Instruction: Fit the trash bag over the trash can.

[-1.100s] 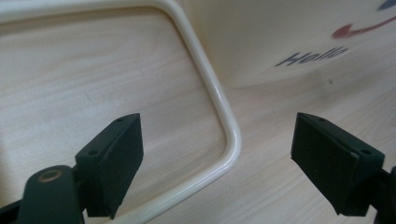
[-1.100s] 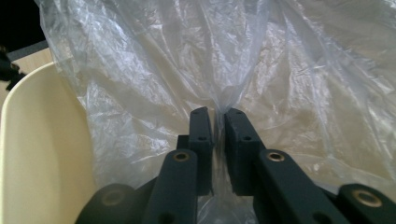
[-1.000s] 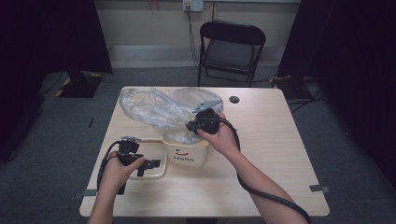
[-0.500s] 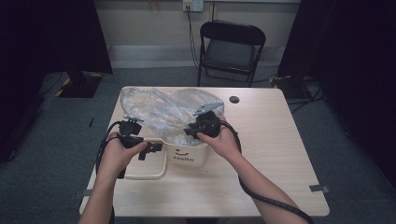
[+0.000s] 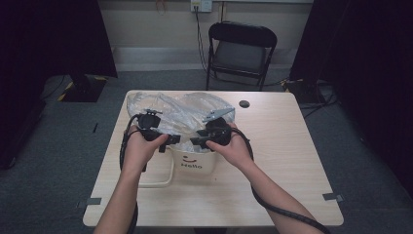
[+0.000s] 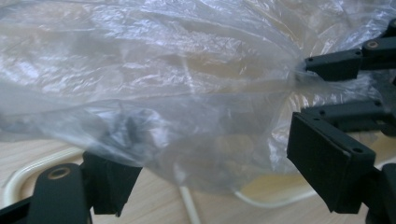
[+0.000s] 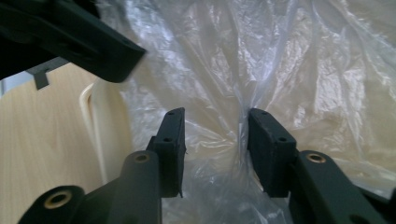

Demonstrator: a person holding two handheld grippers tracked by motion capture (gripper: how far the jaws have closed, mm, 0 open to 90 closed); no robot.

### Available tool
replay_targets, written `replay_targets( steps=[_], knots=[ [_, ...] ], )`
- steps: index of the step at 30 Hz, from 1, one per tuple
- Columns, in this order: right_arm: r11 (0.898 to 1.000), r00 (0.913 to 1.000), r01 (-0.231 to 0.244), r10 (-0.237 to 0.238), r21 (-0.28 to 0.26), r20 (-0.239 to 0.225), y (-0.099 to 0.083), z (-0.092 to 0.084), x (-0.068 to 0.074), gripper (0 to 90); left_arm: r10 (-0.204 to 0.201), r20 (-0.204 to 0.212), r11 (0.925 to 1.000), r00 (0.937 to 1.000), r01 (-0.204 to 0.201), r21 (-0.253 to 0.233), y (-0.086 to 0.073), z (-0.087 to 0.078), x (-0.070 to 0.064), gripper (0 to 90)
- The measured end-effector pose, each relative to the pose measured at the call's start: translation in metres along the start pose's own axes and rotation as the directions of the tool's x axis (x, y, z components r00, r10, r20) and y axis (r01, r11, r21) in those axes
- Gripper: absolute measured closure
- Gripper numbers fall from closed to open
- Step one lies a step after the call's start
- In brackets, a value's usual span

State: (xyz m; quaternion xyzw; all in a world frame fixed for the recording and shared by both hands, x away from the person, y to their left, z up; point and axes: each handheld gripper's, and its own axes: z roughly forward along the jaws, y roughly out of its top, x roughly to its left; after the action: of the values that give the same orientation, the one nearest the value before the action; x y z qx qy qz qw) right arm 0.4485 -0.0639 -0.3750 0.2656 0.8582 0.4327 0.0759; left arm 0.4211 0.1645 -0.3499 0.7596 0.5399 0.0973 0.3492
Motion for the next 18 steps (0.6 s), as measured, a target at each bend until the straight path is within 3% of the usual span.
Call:
replay_targets(
  steps=[3, 7, 11, 15, 18],
  knots=[
    [1.0, 0.9999, 0.003, -0.003, 0.008, -0.015, 0.0, -0.002, 0.001, 53.0, -0.009, -0.009, 0.9999, 0.9999, 0.009, 0.01, -0.002, 0.008, 0.002, 20.0],
    [1.0, 0.9986, -0.031, 0.031, -0.002, -0.042, 0.0, -0.007, 0.002, 41.7, 0.001, -0.04, 0.9999, 0.9992, -0.001, 0.016, -0.006, 0.015, 0.003, 23.0],
    [0.999, 0.9983, -0.046, 0.045, -0.02, -0.036, 0.003, -0.016, 0.001, 30.6, 0.016, -0.051, 0.9994, 0.9986, -0.014, 0.033, -0.007, 0.02, 0.002, 23.1],
    [0.998, 0.9994, -0.034, 0.034, -0.059, 0.002, 0.008, -0.034, -0.006, 28.4, 0.024, -0.061, 0.9985, 0.9979, -0.021, 0.051, -0.007, 0.024, 0.0, 23.2],
    [0.997, 0.9974, -0.02, 0.025, -0.08, 0.067, 0.012, -0.05, -0.015, 28.2, 0.025, -0.064, 0.9982, 0.9976, -0.021, 0.056, -0.008, 0.025, -0.001, 23.5]
  ],
)
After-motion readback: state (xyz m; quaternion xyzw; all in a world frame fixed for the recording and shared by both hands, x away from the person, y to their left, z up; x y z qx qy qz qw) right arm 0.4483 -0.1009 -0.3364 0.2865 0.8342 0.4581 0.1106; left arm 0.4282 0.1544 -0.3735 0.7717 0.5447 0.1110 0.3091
